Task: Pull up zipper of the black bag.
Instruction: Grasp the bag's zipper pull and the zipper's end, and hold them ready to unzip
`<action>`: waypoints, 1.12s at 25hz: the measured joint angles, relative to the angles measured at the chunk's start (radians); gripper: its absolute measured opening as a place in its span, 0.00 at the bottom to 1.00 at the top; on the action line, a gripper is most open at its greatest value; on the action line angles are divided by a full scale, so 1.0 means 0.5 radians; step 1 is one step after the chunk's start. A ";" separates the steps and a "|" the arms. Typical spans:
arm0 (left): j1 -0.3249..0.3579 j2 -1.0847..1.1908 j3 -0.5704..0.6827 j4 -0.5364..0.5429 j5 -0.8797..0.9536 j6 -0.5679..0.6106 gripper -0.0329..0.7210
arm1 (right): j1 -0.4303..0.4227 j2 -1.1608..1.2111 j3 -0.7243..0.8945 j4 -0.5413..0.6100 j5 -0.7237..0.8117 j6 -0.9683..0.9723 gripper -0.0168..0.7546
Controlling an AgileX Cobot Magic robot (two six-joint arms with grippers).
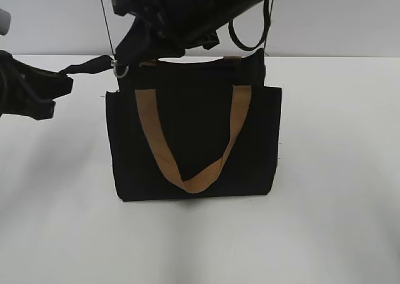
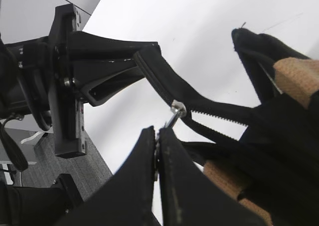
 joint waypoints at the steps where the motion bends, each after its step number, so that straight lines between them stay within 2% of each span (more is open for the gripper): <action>1: 0.000 0.000 0.002 0.000 0.002 -0.004 0.08 | -0.008 0.000 0.000 -0.002 -0.002 -0.007 0.00; 5: 0.000 0.000 0.005 -0.002 0.035 -0.008 0.08 | -0.052 0.000 0.000 -0.095 -0.002 0.016 0.00; 16: 0.000 0.000 0.005 -0.002 0.090 -0.008 0.08 | -0.086 -0.087 -0.002 -0.643 0.029 0.269 0.00; 22: 0.000 0.000 0.005 -0.004 0.099 -0.009 0.08 | -0.133 -0.163 -0.018 -1.018 0.198 0.430 0.00; 28: 0.009 0.000 0.005 -0.003 0.089 -0.009 0.08 | -0.232 -0.219 -0.020 -1.161 0.362 0.469 0.00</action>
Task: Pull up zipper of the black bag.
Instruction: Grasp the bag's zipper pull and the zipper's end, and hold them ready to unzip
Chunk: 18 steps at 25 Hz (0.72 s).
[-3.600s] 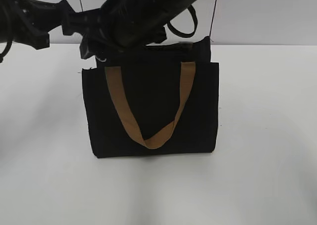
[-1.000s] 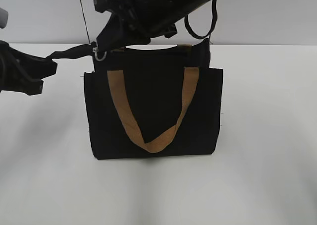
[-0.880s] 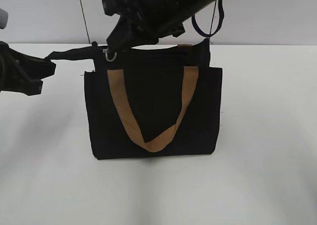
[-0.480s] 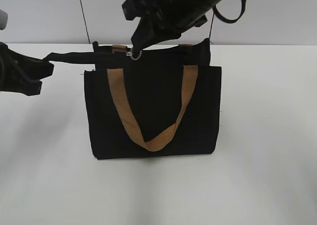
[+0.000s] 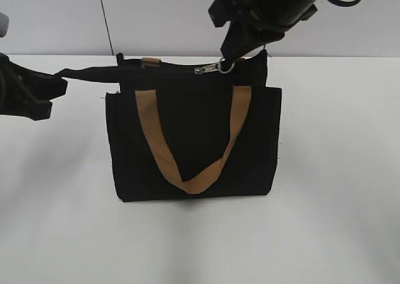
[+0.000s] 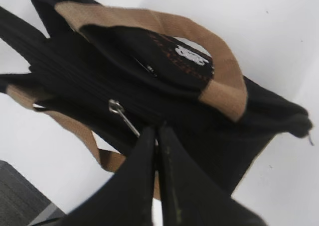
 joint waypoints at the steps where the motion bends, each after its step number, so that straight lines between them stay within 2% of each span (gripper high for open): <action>1: 0.012 0.000 0.000 0.000 -0.002 0.000 0.08 | -0.014 -0.007 0.000 -0.035 0.032 0.000 0.00; 8: 0.073 0.000 0.000 0.002 -0.038 0.000 0.08 | -0.064 -0.083 0.000 -0.330 0.178 0.014 0.00; 13: 0.073 0.000 0.000 0.007 -0.073 0.000 0.08 | -0.062 -0.119 0.000 -0.338 0.191 0.039 0.01; 15: 0.074 0.000 0.000 -0.009 -0.097 0.000 0.11 | -0.062 -0.131 0.000 -0.306 0.181 0.040 0.08; 16: 0.077 0.000 0.000 -0.027 -0.104 0.000 0.17 | -0.062 -0.139 0.000 -0.296 0.182 0.040 0.16; 17: 0.084 0.000 0.000 -0.043 -0.106 0.000 0.25 | -0.064 -0.149 0.000 -0.283 0.182 0.029 0.25; 18: 0.089 0.000 0.000 -0.058 -0.106 0.000 0.37 | -0.068 -0.155 0.000 -0.264 0.182 0.006 0.37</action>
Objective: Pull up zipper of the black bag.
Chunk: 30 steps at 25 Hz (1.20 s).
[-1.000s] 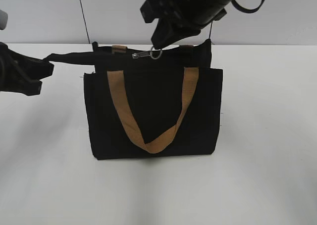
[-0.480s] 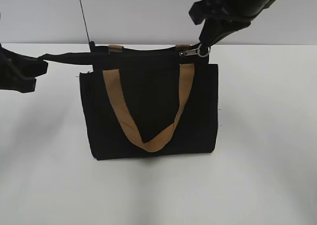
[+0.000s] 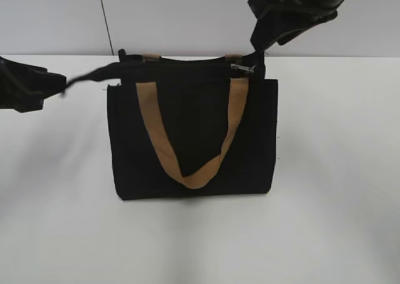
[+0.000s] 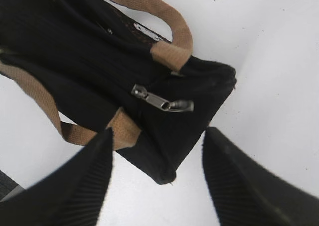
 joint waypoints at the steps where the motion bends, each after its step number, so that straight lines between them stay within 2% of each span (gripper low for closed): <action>1: 0.002 0.000 0.000 -0.012 0.002 0.000 0.52 | 0.000 -0.005 0.000 0.014 0.000 -0.025 0.50; 3: 0.002 0.000 0.000 -0.030 0.022 -0.002 0.77 | 0.000 -0.016 0.000 0.026 0.013 -0.077 0.69; 4: 0.002 0.000 0.000 -0.033 0.058 -0.015 0.84 | 0.000 -0.028 0.000 0.026 0.026 -0.092 0.74; 5: -0.006 0.000 0.000 -0.035 0.114 -0.022 0.87 | 0.000 -0.041 0.000 0.026 0.041 -0.102 0.76; 7: -0.049 -0.017 0.000 -0.040 0.261 -0.039 0.85 | 0.000 -0.075 0.000 0.016 0.096 -0.112 0.77; 9: -0.161 -0.060 0.002 -0.040 0.475 -0.047 0.82 | 0.000 -0.115 0.000 -0.010 0.157 -0.116 0.77; 12: -0.429 -0.146 0.002 -0.093 0.854 -0.051 0.80 | 0.000 -0.199 0.020 -0.089 0.224 -0.113 0.77; 16: -0.797 -0.204 -0.004 -0.447 1.330 0.000 0.76 | 0.000 -0.441 0.217 -0.218 0.217 -0.070 0.77; 18: -0.939 -0.223 -0.027 -0.792 1.529 0.195 0.73 | 0.000 -0.593 0.371 -0.265 0.206 -0.051 0.77; 20: -1.058 -0.250 -0.098 -1.176 1.781 0.492 0.72 | 0.000 -0.772 0.516 -0.279 0.191 -0.043 0.77; 21: -1.058 -0.250 -0.098 -1.176 1.781 0.492 0.72 | 0.000 -0.848 0.591 -0.281 0.183 -0.037 0.77; 22: -1.136 -0.303 -0.199 -1.503 2.010 0.821 0.72 | 0.000 -0.938 0.664 -0.281 0.177 -0.033 0.77; 25: -1.224 -0.459 -0.376 -1.703 2.285 1.075 0.74 | 0.000 -1.204 0.878 -0.283 0.177 -0.020 0.77; 30: -1.298 -0.915 -0.478 -1.901 2.661 1.252 0.80 | 0.000 -1.741 1.237 -0.283 0.211 -0.018 0.77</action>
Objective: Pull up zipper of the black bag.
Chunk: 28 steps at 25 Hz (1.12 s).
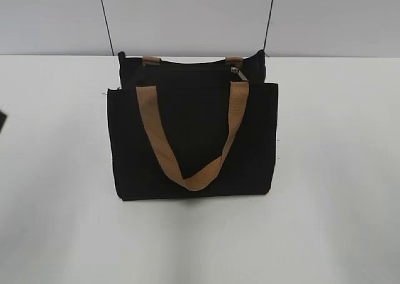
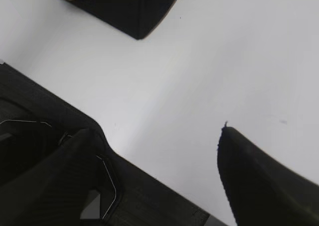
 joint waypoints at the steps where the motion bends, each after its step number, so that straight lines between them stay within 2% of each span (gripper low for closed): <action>1: -0.001 -0.081 0.000 -0.054 0.097 0.025 0.80 | 0.000 -0.108 0.073 0.000 0.025 0.002 0.77; 4: -0.002 -0.412 0.007 -0.232 0.409 0.059 0.81 | 0.000 -0.409 0.279 0.000 0.109 0.008 0.77; 7: -0.003 -0.726 0.099 -0.309 0.583 0.096 0.81 | 0.000 -0.728 0.469 0.006 0.144 0.012 0.77; 14: -0.005 -1.324 0.420 -0.363 0.624 0.323 0.81 | 0.000 -1.163 0.735 0.008 0.164 0.018 0.77; 21: -0.005 -1.454 0.609 -0.407 0.400 0.412 0.78 | 0.000 -1.185 0.836 0.011 0.082 0.060 0.77; 28: -0.005 -1.444 0.622 -0.417 0.372 0.427 0.77 | 0.000 -1.185 0.906 0.031 -0.078 0.062 0.77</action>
